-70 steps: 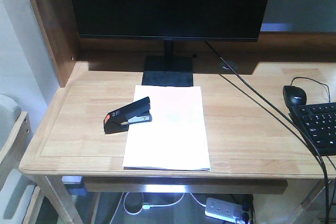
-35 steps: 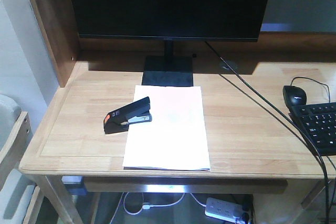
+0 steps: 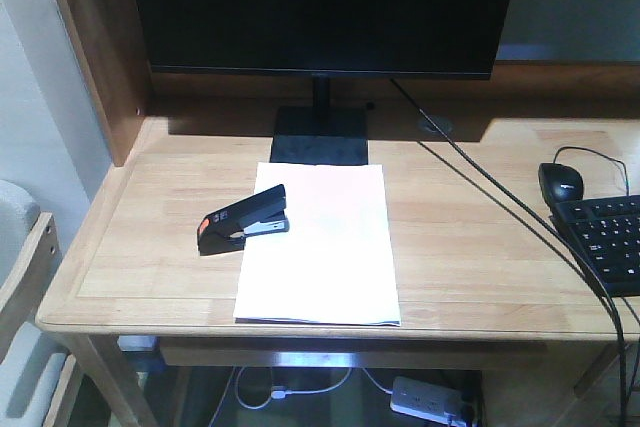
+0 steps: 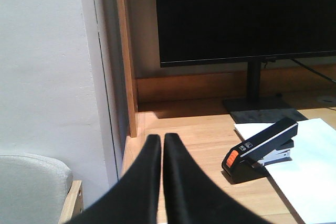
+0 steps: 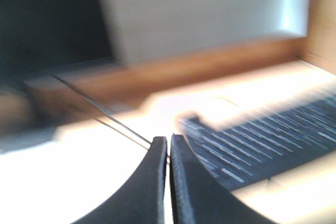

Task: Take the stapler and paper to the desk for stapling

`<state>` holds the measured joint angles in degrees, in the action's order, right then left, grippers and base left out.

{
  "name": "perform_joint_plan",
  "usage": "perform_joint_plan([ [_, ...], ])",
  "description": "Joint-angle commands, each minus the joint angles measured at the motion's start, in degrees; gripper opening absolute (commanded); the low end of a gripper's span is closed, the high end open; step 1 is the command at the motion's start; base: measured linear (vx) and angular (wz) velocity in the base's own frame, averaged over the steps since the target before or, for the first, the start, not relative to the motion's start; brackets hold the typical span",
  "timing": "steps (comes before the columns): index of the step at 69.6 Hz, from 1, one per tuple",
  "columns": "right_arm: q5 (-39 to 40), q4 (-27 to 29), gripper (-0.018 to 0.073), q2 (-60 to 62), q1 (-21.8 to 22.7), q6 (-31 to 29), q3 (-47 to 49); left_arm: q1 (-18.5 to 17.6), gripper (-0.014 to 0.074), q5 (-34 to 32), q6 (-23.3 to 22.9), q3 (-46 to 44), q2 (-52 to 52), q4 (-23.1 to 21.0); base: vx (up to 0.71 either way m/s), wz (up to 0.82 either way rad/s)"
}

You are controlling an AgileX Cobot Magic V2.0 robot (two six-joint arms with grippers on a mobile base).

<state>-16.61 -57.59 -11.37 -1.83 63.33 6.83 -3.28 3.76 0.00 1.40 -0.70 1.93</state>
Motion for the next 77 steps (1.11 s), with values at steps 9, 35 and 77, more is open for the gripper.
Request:
perform_joint_plan([
  [9,7.7,34.3,-0.0010,1.0,6.0,-44.4,1.5,0.0,-0.0006,-3.8,0.0,0.6,-0.9,0.0,0.00,0.00],
  [35,10.0,53.0,-0.0010,4.6,6.0,-65.5,1.2,0.0,-0.0006,-3.8,0.0,0.6,-0.9,0.0,0.00,0.00],
  [77,15.4,52.2,-0.0010,12.6,-2.0,-63.3,-8.7,0.0,-0.0006,-3.8,0.0,0.6,-0.9,0.0,0.00,0.00],
])
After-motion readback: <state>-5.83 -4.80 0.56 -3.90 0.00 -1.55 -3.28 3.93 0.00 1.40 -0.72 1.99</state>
